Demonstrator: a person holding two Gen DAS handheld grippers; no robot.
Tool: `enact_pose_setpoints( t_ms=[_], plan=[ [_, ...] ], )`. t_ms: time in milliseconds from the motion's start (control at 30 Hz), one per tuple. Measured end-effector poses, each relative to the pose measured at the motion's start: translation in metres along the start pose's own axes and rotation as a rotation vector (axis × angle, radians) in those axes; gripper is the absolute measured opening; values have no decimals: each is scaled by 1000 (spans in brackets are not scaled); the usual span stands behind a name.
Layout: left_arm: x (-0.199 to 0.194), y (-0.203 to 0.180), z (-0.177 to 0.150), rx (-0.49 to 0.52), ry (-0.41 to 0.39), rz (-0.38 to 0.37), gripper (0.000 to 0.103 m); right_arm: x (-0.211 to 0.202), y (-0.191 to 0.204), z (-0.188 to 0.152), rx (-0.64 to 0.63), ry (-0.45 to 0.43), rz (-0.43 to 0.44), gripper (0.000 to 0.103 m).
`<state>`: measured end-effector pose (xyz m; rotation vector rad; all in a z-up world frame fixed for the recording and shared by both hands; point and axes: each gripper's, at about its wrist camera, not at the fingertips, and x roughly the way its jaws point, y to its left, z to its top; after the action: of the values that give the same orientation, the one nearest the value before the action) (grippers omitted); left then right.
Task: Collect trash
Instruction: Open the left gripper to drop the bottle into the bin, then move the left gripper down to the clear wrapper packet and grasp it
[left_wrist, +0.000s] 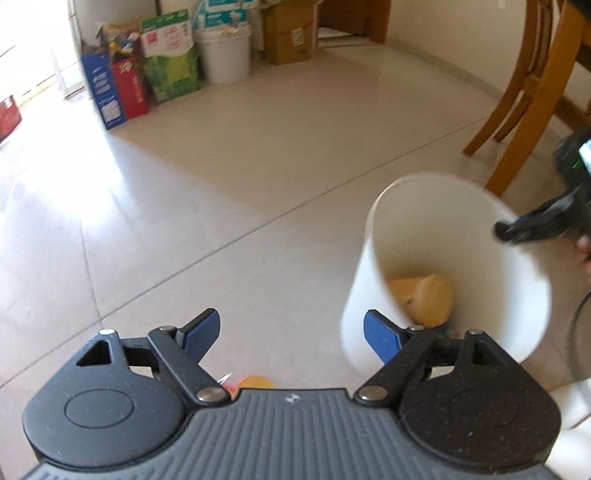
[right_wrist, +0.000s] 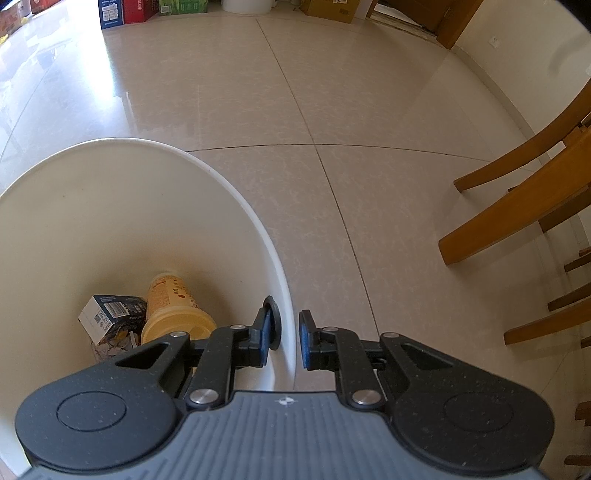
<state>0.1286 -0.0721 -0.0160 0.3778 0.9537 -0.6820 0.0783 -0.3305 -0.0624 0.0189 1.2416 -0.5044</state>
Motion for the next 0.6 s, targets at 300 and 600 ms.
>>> enact_pose_setpoints(
  t_ms=[300,600],
  plan=[
    [82,29,-70,-95,83,78,84,0,2,-1,-3,-3,-5,18],
    [145,64,-128,-310,180,127,82,-1,4,-1,-7,-4,-9,18]
  ],
)
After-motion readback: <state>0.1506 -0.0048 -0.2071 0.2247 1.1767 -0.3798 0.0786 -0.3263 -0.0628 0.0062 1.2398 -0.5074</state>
